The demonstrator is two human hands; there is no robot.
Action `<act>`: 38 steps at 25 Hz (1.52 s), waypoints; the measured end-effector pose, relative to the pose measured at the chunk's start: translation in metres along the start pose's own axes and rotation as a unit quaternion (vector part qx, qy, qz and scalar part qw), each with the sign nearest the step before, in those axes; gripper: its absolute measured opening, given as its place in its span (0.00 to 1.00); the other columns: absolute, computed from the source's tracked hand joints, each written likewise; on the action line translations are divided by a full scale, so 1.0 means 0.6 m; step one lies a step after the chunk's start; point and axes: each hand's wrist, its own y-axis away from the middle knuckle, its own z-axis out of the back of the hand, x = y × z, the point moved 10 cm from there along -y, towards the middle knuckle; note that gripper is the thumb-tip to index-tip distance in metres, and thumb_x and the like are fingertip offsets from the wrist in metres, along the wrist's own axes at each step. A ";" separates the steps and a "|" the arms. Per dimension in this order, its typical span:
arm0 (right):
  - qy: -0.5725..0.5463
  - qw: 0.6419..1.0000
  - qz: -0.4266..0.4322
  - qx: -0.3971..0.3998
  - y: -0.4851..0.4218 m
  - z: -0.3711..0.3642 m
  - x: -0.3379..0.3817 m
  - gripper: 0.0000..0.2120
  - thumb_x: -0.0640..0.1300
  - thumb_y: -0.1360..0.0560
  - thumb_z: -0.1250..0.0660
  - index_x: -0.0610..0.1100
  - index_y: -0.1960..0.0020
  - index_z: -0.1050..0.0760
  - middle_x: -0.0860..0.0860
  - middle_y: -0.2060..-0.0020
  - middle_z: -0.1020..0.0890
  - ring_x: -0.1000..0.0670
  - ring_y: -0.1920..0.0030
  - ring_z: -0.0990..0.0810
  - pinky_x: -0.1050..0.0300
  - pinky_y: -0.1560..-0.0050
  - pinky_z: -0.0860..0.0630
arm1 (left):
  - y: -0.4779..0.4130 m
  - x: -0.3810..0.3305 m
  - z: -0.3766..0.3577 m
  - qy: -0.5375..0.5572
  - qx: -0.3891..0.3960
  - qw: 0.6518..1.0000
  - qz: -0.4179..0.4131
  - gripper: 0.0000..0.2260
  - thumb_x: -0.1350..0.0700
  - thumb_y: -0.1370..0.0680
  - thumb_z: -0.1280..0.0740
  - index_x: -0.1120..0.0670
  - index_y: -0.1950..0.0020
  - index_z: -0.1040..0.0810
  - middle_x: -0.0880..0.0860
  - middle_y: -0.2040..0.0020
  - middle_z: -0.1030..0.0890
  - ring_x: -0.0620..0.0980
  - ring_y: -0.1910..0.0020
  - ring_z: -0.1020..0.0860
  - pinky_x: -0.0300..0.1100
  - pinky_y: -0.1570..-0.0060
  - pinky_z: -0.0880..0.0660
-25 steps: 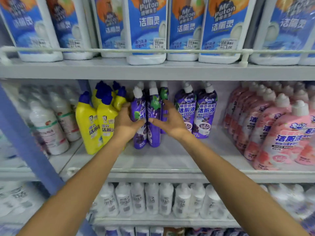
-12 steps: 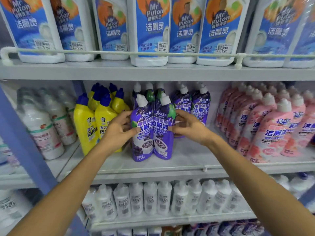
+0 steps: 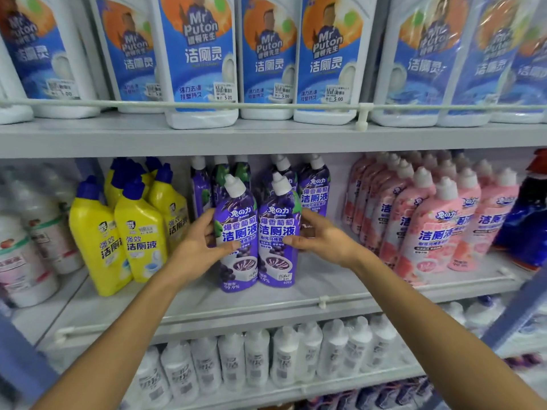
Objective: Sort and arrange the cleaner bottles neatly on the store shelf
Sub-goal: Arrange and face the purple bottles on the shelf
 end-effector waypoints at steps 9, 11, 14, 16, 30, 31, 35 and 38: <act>-0.008 0.991 0.017 -0.130 0.024 0.158 -0.090 0.28 0.53 0.30 0.20 0.49 0.35 0.26 0.47 0.41 0.16 0.43 0.39 0.18 0.40 0.40 0.19 | -0.067 0.027 -0.135 0.015 -0.030 0.999 -0.004 0.18 0.62 0.28 0.22 0.49 0.43 0.22 0.46 0.48 0.14 0.47 0.48 0.16 0.40 0.48 0.20; 0.032 0.986 0.027 -0.159 0.029 0.156 -0.100 0.28 0.49 0.32 0.18 0.47 0.36 0.26 0.50 0.44 0.15 0.50 0.43 0.17 0.46 0.42 0.18 | -0.064 0.053 -0.144 -0.005 -0.047 0.999 0.016 0.18 0.61 0.29 0.21 0.46 0.44 0.22 0.43 0.50 0.14 0.45 0.51 0.15 0.41 0.50 0.19; 0.059 0.983 0.035 -0.172 0.019 0.162 -0.106 0.26 0.46 0.30 0.19 0.47 0.36 0.25 0.53 0.46 0.15 0.53 0.46 0.17 0.51 0.44 0.17 | -0.075 0.066 -0.146 -0.031 -0.060 0.997 0.028 0.18 0.57 0.29 0.20 0.46 0.43 0.22 0.44 0.49 0.13 0.44 0.51 0.15 0.44 0.51 0.18; 0.069 0.982 0.033 -0.174 0.012 0.173 -0.107 0.26 0.46 0.29 0.20 0.48 0.35 0.25 0.54 0.45 0.15 0.54 0.46 0.17 0.53 0.44 0.18 | -0.083 0.061 -0.151 -0.036 -0.073 0.996 0.028 0.18 0.58 0.29 0.21 0.49 0.43 0.21 0.46 0.51 0.14 0.43 0.54 0.15 0.40 0.54 0.19; 0.064 0.976 0.058 -0.199 -0.022 0.198 -0.112 0.27 0.38 0.27 0.23 0.44 0.30 0.25 0.53 0.47 0.15 0.68 0.54 0.18 0.72 0.55 0.23 | -0.094 0.058 -0.165 -0.090 -0.151 0.984 0.030 0.21 0.57 0.27 0.22 0.51 0.35 0.21 0.47 0.54 0.15 0.38 0.60 0.17 0.29 0.62 0.22; 0.066 0.976 0.060 -0.198 -0.022 0.197 -0.113 0.27 0.38 0.27 0.23 0.44 0.29 0.26 0.53 0.46 0.16 0.69 0.53 0.18 0.73 0.54 0.23 | -0.093 0.057 -0.169 -0.085 -0.152 0.984 0.027 0.22 0.58 0.27 0.22 0.51 0.34 0.21 0.47 0.54 0.15 0.37 0.61 0.17 0.31 0.61 0.20; 0.055 0.977 0.045 -0.200 -0.019 0.196 -0.122 0.28 0.36 0.26 0.23 0.42 0.28 0.27 0.53 0.47 0.17 0.70 0.55 0.19 0.74 0.57 0.24 | -0.087 0.060 -0.174 -0.081 -0.164 0.983 0.031 0.23 0.59 0.26 0.23 0.53 0.32 0.22 0.46 0.54 0.16 0.32 0.61 0.18 0.29 0.61 0.22; 0.065 0.978 0.029 -0.194 -0.020 0.201 -0.123 0.27 0.38 0.27 0.23 0.41 0.30 0.26 0.55 0.50 0.16 0.67 0.56 0.17 0.72 0.56 0.22 | -0.088 0.059 -0.173 -0.093 -0.155 0.983 0.035 0.21 0.59 0.26 0.23 0.55 0.34 0.22 0.50 0.51 0.16 0.30 0.62 0.19 0.29 0.61 0.21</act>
